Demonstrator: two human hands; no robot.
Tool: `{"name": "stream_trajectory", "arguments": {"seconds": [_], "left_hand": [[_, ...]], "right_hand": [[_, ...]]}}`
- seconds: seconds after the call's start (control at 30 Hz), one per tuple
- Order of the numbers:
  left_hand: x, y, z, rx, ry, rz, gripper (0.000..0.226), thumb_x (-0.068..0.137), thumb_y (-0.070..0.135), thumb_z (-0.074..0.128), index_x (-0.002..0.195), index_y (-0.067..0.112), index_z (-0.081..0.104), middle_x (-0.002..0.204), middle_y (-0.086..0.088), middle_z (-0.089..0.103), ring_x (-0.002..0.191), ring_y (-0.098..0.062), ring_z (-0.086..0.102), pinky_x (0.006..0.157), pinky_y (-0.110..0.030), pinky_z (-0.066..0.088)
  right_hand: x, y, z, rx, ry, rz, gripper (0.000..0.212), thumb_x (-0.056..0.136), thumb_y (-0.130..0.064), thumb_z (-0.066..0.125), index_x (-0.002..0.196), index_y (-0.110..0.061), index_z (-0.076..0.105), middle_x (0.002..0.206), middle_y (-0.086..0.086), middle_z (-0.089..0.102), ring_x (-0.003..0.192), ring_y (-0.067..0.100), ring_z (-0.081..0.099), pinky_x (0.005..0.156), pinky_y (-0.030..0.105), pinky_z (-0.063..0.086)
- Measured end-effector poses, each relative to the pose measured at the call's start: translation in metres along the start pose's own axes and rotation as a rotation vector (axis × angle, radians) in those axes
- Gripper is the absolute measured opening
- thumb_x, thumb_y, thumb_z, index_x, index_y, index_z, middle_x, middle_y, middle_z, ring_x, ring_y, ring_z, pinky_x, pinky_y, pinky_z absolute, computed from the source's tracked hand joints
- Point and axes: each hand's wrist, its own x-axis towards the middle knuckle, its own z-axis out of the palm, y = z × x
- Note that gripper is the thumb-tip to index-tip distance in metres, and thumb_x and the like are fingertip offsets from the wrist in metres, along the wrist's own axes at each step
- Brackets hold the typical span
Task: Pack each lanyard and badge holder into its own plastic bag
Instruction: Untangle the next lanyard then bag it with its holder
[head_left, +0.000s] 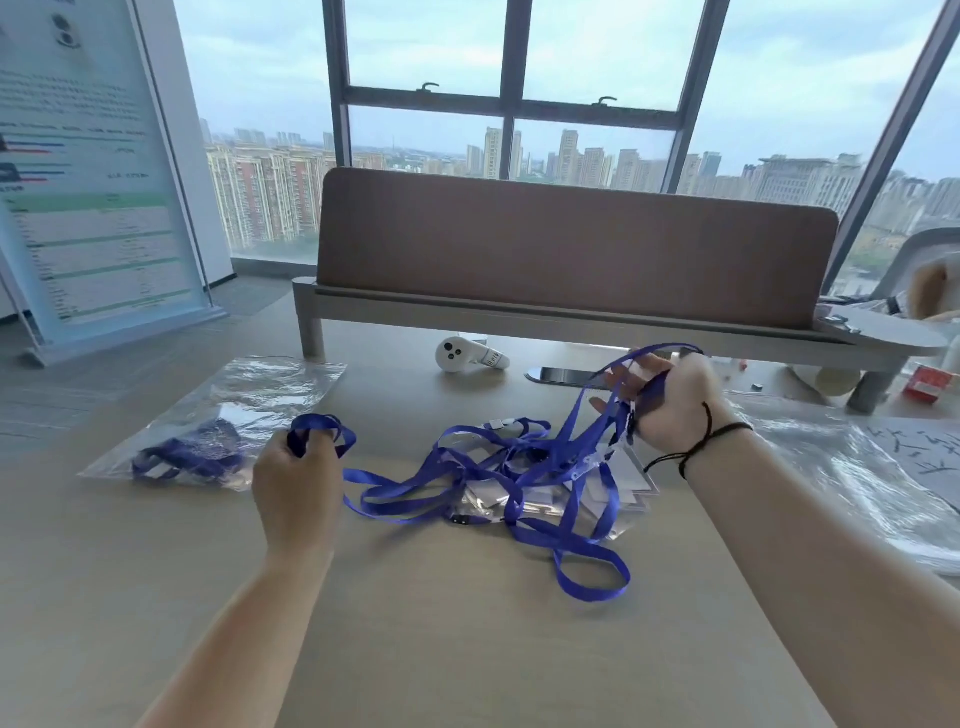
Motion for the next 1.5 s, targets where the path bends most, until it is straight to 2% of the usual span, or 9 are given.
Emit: {"name": "stream_trajectory", "arguments": {"seconds": [0.27,0.37,0.6,0.77,0.97,1.2,1.27,1.37,1.5], "left_hand": [[-0.01,0.006,0.002,-0.019,-0.107,0.046,0.025,0.086,0.007,0.05,0.074,0.021,0.068,0.064,0.016,0.071,0.043,0.0,0.054,0.058,-0.032,0.04],[-0.014,0.01,0.002,0.005,-0.145,0.109,0.026,0.086,0.007,0.051,0.074,0.021,0.068,0.066,0.012,0.072,0.052,-0.009,0.058,0.062,-0.033,0.044],[-0.033,0.006,0.013,0.009,-0.318,0.12,0.031,0.088,0.001,0.052,0.075,0.022,0.07,0.063,0.005,0.07,0.05,-0.018,0.054,0.047,-0.027,0.044],[-0.05,0.0,0.013,0.194,-0.486,0.322,0.037,0.074,-0.012,0.061,0.082,0.023,0.069,0.071,0.009,0.072,0.062,-0.011,0.065,0.057,-0.017,0.048],[-0.046,-0.01,0.015,0.305,-0.575,0.369,0.047,0.069,-0.016,0.057,0.084,0.028,0.066,0.075,0.011,0.071,0.062,-0.02,0.07,0.057,-0.017,0.05],[-0.044,-0.015,0.023,0.265,-0.577,0.335,0.046,0.078,-0.018,0.06,0.091,0.025,0.069,0.081,0.015,0.073,0.071,-0.006,0.067,0.064,-0.019,0.052],[-0.049,-0.014,0.025,0.244,-0.657,0.309,0.039,0.082,-0.019,0.058,0.093,0.017,0.07,0.08,0.011,0.074,0.069,-0.005,0.068,0.061,-0.013,0.049],[-0.054,-0.015,0.025,0.294,-0.792,0.321,0.031,0.087,-0.008,0.065,0.089,0.022,0.073,0.083,0.006,0.076,0.076,-0.012,0.07,0.068,-0.018,0.053],[-0.06,-0.012,0.023,0.39,-0.955,0.219,0.021,0.088,0.011,0.074,0.093,0.031,0.073,0.087,0.001,0.074,0.075,-0.01,0.068,0.067,-0.021,0.057]], "right_hand": [[-0.041,0.053,0.001,-1.721,-0.369,-0.311,0.022,0.089,-0.049,0.06,0.086,-0.029,0.067,0.088,-0.003,0.062,0.08,0.017,0.056,0.072,0.03,0.046],[-0.069,0.07,-0.025,-2.08,-0.317,-0.419,0.066,0.068,-0.076,0.063,0.122,-0.038,0.054,0.117,-0.004,0.05,0.109,0.021,0.052,0.084,0.034,0.045],[-0.06,0.088,-0.022,-1.857,-0.43,-0.369,0.018,0.085,-0.021,0.063,0.071,-0.02,0.051,0.074,-0.003,0.054,0.069,0.02,0.054,0.055,0.027,0.042],[-0.031,0.087,0.03,-1.223,-0.173,-0.456,0.012,0.079,-0.004,0.061,0.077,-0.015,0.063,0.07,0.009,0.068,0.063,0.026,0.067,0.061,0.038,0.061],[-0.006,0.069,0.029,-1.379,-0.328,-0.324,0.072,0.079,-0.017,0.077,0.142,-0.025,0.043,0.115,-0.003,0.049,0.092,0.023,0.061,0.073,0.031,0.054],[0.016,0.053,-0.071,-1.455,0.297,-0.43,0.017,0.08,-0.026,0.06,0.087,-0.012,0.067,0.096,0.006,0.07,0.089,0.03,0.062,0.079,0.036,0.054],[0.015,0.062,-0.081,-1.588,0.278,-0.348,0.039,0.076,-0.055,0.06,0.073,-0.016,0.058,0.092,0.005,0.064,0.09,0.03,0.058,0.081,0.037,0.052],[0.012,0.074,-0.078,-1.741,0.26,-0.247,0.067,0.072,-0.075,0.054,0.1,-0.015,0.064,0.111,0.006,0.056,0.11,0.03,0.051,0.089,0.04,0.039],[0.011,0.07,-0.064,-1.573,0.307,-0.176,0.074,0.064,-0.054,0.072,0.122,-0.013,0.051,0.123,0.012,0.057,0.118,0.035,0.05,0.099,0.043,0.041]]}}
